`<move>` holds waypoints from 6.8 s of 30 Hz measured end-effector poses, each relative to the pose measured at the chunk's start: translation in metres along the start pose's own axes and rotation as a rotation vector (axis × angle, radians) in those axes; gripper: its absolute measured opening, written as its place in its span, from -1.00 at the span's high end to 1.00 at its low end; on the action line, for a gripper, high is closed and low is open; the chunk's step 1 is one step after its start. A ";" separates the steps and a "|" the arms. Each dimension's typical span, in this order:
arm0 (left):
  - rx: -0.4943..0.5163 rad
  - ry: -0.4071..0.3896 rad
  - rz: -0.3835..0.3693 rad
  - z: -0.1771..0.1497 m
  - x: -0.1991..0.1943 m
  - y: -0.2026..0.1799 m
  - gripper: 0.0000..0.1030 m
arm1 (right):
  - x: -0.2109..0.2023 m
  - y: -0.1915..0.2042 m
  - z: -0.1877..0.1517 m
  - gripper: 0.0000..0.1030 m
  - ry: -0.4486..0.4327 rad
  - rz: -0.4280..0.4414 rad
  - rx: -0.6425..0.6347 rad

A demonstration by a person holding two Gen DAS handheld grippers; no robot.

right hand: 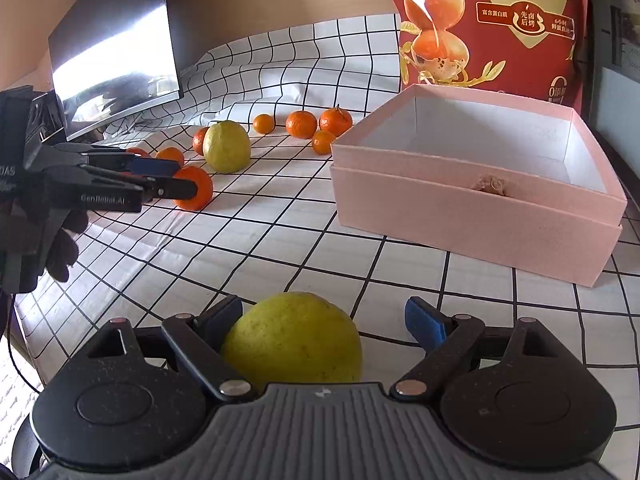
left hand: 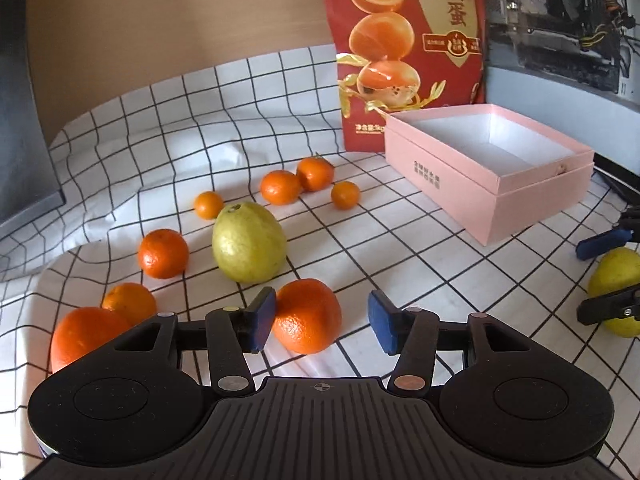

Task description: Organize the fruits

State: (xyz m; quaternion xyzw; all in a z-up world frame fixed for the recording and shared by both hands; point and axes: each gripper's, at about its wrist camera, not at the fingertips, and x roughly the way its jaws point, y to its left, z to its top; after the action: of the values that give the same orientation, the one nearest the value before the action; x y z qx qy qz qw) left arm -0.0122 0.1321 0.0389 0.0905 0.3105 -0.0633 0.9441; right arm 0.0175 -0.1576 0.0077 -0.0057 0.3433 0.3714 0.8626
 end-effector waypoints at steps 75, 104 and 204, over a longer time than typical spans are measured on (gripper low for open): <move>-0.476 -0.127 -0.205 -0.045 -0.011 -0.064 0.03 | -0.017 0.044 -0.021 -0.24 0.045 -0.013 -0.258; -0.177 0.166 -0.262 0.178 0.178 -0.109 0.04 | 0.055 -0.110 0.118 -0.23 0.174 -0.338 0.085; -0.428 0.146 0.269 0.044 0.095 0.134 -0.01 | -0.035 -0.009 0.046 0.21 0.131 -0.188 -0.091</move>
State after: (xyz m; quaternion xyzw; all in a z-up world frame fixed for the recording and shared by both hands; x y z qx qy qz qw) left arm 0.1125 0.2481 0.0342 -0.0665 0.3692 0.1365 0.9169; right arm 0.0332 -0.1747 0.0612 -0.1009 0.3796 0.3030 0.8683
